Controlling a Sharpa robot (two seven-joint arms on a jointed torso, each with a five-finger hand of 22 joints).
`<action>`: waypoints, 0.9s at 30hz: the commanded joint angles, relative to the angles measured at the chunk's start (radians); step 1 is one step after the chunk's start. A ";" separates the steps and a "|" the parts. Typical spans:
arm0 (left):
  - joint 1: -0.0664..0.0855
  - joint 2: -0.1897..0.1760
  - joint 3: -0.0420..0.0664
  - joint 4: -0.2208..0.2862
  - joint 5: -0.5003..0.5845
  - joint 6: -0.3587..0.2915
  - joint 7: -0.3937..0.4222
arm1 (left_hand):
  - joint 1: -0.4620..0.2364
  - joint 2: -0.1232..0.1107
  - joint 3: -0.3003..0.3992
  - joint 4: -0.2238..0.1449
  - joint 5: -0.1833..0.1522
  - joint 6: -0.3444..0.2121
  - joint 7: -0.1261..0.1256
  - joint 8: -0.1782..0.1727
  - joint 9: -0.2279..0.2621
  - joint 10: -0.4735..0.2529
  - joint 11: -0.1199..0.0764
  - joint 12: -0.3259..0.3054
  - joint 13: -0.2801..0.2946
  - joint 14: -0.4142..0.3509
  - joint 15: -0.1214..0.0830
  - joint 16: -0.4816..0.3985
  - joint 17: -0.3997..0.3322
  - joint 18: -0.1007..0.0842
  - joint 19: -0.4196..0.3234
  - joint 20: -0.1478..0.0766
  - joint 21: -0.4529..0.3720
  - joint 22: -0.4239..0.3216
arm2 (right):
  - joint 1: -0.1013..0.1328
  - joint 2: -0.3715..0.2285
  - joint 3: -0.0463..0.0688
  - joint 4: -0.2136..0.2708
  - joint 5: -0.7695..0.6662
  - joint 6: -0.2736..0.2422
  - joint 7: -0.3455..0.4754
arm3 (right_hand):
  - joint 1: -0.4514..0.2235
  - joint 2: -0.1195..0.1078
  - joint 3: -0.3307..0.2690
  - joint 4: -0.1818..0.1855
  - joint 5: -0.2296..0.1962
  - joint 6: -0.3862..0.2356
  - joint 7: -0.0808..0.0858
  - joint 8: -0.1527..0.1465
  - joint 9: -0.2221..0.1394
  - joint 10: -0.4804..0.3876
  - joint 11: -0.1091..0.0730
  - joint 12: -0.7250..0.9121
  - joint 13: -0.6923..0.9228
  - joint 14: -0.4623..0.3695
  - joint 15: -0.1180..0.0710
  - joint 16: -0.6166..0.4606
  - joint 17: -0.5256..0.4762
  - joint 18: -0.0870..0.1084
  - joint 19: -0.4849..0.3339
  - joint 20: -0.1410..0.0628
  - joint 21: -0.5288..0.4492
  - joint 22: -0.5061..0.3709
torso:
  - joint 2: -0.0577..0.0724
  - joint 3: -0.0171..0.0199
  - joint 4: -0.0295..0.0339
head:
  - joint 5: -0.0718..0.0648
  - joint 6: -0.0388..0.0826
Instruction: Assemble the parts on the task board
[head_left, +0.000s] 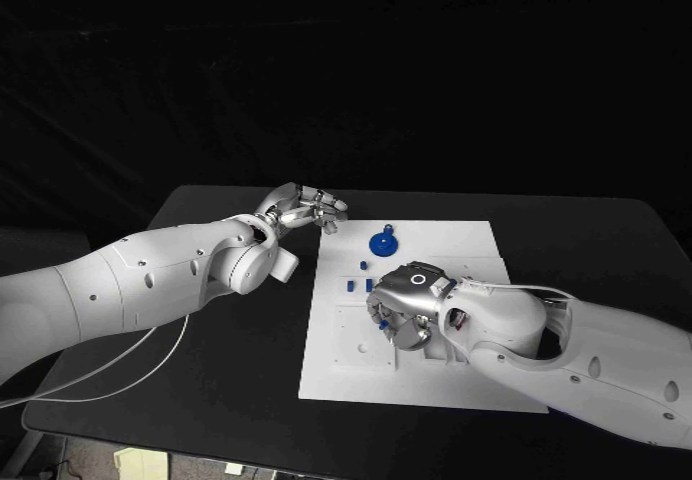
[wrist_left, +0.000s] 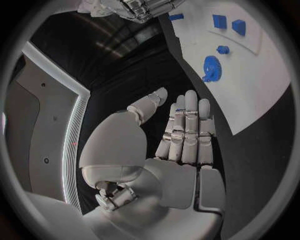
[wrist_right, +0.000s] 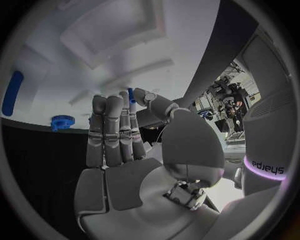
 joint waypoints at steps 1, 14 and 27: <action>0.001 0.001 0.001 0.002 0.003 0.012 0.005 | -0.001 0.010 -0.003 0.000 -0.001 -0.006 -0.002 0.006 -0.001 0.002 0.003 -0.006 -0.001 0.007 0.002 -0.004 0.001 0.001 -0.001 -0.005 -0.006 0.001 | -0.001 0.002 -0.003 -0.002 -0.008 0.015 -0.001 | 0.006 0.002 0.006 0.000 -0.003 0.006 -0.002 0.006 0.002 0.008 0.000 0.002 0.002 -0.002 -0.008 0.005 -0.002 0.016 0.003 -0.001 0.003 0.002 | 0.000 0.0002 -0.0001 | 0.000 -0.001; 0.001 -0.001 0.001 0.003 0.003 0.013 0.001 | -0.002 0.009 -0.004 0.000 -0.001 -0.007 -0.002 0.006 -0.002 0.002 0.003 -0.006 -0.001 0.007 0.003 -0.006 0.004 0.001 -0.001 -0.004 -0.007 0.002 | -0.001 0.023 -0.019 -0.016 0.006 0.010 0.004 | 0.003 0.003 0.007 0.000 -0.012 0.004 -0.001 0.003 0.004 0.005 0.001 -0.001 0.003 -0.006 -0.007 0.007 -0.005 0.016 0.001 0.000 0.002 0.002 | 0.000 -0.0005 0.0007 | 0.000 -0.003; 0.001 -0.004 0.001 0.004 0.003 0.016 -0.004 | -0.003 0.008 -0.004 0.001 -0.002 -0.008 -0.001 0.006 -0.002 0.001 0.004 -0.007 -0.002 0.006 0.003 -0.010 0.008 0.001 -0.002 -0.004 -0.008 0.003 | 0.004 0.016 -0.023 -0.028 0.067 -0.026 0.008 | -0.040 -0.065 -0.047 0.022 0.064 -0.122 0.052 -0.072 -0.015 -0.052 0.025 -0.040 0.000 -0.039 0.017 -0.003 -0.043 0.016 -0.037 0.017 -0.017 0.000 | 0.000 -0.0001 -0.0003 | 0.001 -0.003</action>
